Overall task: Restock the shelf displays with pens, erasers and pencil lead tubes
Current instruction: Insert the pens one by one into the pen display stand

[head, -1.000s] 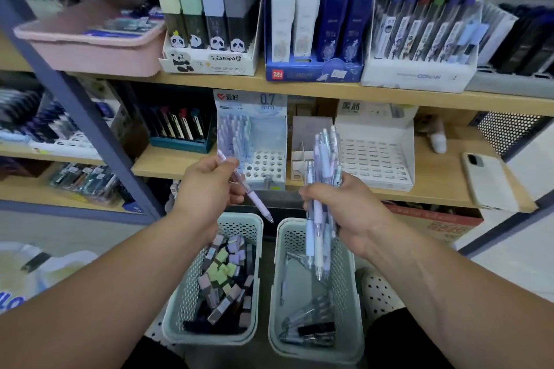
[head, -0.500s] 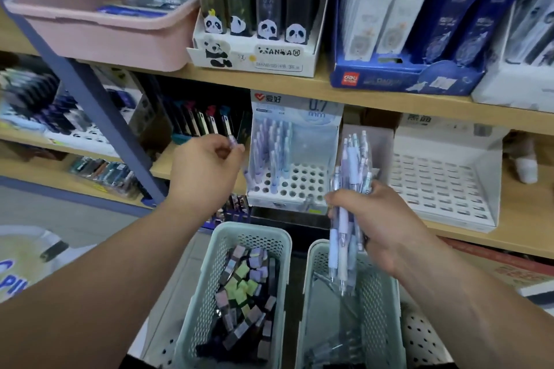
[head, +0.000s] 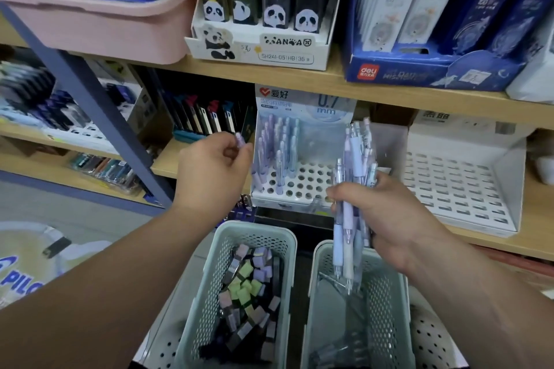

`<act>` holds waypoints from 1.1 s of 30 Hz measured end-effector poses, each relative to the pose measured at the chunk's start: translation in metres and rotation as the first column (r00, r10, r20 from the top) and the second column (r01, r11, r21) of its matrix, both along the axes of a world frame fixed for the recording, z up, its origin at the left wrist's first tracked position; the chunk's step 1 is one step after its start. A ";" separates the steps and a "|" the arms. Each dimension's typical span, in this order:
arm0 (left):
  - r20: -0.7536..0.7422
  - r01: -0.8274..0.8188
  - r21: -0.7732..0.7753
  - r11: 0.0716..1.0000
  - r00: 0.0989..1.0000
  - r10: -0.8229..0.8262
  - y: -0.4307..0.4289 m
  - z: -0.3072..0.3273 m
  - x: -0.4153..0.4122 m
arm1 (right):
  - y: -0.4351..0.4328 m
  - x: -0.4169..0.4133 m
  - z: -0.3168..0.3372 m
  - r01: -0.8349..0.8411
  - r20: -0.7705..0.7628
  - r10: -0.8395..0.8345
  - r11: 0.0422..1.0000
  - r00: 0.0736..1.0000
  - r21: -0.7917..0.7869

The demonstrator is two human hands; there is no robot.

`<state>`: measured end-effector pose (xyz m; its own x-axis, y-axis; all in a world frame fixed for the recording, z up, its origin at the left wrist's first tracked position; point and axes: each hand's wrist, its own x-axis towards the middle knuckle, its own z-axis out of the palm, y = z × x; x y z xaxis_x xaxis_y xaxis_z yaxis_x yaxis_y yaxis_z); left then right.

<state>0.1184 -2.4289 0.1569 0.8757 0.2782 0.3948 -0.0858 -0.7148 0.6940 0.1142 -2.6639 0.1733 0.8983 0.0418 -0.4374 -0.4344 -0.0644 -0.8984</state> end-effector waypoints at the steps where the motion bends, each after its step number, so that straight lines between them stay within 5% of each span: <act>1: 0.008 -0.001 0.017 1.000 1.000 0.001 -0.001 0.000 0.000 | -0.001 -0.001 0.001 0.001 0.001 -0.001 1.000 1.000 -0.004; 21: -0.287 -0.075 0.118 0.990 0.952 0.106 -0.016 0.013 0.004 | -0.013 -0.012 0.003 0.073 -0.049 -0.065 0.983 0.997 0.170; 25: -0.122 -0.110 0.151 0.982 0.984 0.129 -0.022 0.048 -0.010 | -0.014 -0.015 0.001 0.068 -0.041 -0.062 0.986 0.997 0.155; 28: -0.132 0.025 -0.080 0.996 0.991 -0.035 -0.042 0.054 -0.024 | -0.010 -0.020 -0.002 0.033 -0.042 -0.027 0.991 0.999 0.132; 31: -0.333 0.111 -0.526 0.843 0.885 -0.324 -0.064 0.045 -0.037 | -0.001 -0.028 -0.003 -0.024 -0.027 0.028 0.991 0.999 0.131; 33: -0.375 0.110 -0.651 0.751 0.814 -0.444 -0.073 0.038 -0.044 | 0.005 -0.033 -0.002 -0.088 0.010 0.088 0.990 0.996 0.112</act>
